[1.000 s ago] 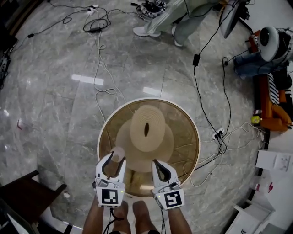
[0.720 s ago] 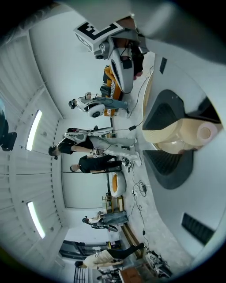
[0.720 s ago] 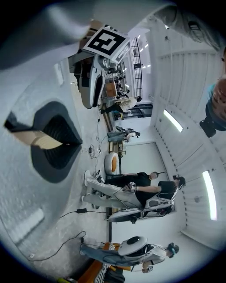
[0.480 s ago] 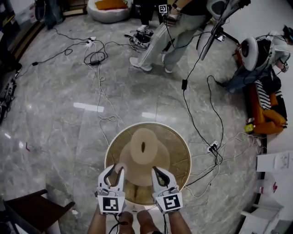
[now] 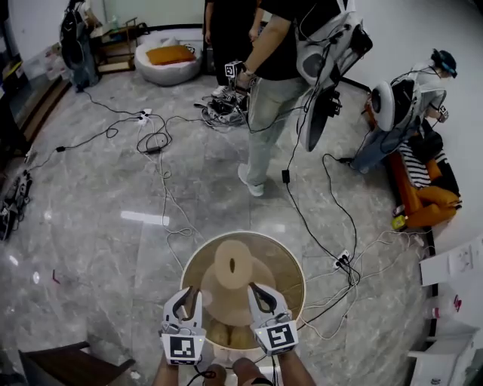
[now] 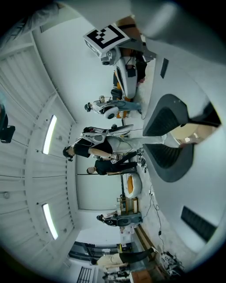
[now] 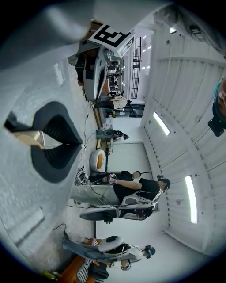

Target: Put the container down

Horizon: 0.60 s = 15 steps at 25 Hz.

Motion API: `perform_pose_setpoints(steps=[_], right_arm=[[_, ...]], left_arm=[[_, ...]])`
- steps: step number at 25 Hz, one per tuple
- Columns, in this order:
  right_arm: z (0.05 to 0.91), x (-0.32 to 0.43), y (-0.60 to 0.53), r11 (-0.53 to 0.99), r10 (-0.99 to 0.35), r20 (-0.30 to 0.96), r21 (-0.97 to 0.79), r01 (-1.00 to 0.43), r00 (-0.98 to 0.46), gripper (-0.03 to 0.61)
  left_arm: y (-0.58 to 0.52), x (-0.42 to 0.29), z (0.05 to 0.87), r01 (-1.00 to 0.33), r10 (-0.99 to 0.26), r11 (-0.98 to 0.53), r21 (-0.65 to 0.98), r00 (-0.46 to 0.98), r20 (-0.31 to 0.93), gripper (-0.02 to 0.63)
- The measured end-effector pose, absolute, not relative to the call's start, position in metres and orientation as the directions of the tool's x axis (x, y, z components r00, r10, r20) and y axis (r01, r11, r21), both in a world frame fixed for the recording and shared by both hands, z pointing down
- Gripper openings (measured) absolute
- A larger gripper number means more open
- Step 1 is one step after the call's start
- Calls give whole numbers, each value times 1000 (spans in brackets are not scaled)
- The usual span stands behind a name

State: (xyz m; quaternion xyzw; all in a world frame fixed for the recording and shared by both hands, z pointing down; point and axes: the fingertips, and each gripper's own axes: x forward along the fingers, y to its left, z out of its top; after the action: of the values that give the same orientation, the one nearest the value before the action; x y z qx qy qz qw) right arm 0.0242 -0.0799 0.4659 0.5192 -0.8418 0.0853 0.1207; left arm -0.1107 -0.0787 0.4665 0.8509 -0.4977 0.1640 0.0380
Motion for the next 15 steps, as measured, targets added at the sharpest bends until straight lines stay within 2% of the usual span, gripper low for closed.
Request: perform_pose_setpoints(steps=[15], right_arm=[[345, 27, -32, 417, -895, 197, 43, -908, -401, 0]], left_arm=[[-28, -131, 355, -849, -845, -510, -134, 466, 261, 23]])
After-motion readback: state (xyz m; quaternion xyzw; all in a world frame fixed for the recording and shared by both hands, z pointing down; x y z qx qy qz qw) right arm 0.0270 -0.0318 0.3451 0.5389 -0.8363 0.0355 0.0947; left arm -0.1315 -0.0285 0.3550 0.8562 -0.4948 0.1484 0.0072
